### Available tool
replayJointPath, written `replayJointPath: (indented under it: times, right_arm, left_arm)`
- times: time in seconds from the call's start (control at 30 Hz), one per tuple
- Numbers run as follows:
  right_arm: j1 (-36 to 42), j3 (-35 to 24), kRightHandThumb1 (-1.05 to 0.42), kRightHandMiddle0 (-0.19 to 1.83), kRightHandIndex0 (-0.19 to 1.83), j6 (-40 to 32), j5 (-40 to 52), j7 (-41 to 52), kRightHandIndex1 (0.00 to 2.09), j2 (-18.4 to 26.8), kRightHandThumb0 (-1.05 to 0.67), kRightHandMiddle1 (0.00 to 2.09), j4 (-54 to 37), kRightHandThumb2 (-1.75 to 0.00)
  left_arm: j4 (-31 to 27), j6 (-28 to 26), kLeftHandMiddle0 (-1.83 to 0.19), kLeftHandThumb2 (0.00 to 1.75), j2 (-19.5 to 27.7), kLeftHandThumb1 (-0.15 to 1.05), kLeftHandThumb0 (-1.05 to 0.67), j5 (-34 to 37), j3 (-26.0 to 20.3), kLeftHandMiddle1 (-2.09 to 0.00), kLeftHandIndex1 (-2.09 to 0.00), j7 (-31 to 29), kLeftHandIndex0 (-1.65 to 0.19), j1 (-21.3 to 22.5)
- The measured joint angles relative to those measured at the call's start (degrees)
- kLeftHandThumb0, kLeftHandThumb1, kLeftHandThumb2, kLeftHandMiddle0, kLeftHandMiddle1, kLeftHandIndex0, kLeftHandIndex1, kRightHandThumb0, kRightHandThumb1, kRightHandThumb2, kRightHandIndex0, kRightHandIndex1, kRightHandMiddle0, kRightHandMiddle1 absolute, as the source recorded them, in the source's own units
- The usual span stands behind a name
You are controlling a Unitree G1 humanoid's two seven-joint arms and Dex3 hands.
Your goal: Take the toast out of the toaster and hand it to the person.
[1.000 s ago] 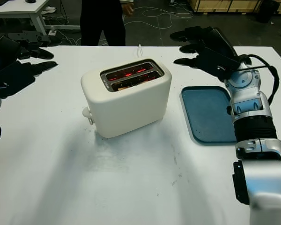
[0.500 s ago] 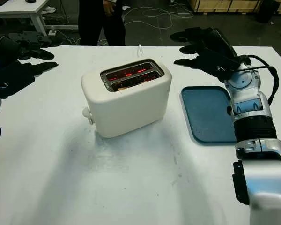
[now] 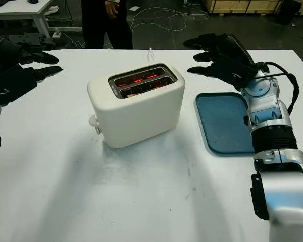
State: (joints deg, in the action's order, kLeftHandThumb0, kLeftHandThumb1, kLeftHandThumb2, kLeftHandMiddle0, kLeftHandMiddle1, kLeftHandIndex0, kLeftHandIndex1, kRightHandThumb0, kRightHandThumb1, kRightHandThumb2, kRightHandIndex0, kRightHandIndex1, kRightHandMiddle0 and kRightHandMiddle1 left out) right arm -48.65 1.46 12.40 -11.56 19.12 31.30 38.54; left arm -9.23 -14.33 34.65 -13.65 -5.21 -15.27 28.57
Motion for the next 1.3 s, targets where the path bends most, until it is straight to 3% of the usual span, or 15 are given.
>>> replayJointPath:
  times: [1.3]
  right_arm:
    - [0.0, 0.3, -0.79, 0.74, 0.83, 0.0, -0.1, 0.0, 0.0, 0.0, -0.35, 0.0, -0.5, 0.0]
  left_arm:
    - [0.5, 1.0, -0.62, 0.0, 0.0, 0.91, -0.15, 0.0, 0.1, -0.65, -0.02, 0.0, -0.82, 0.2]
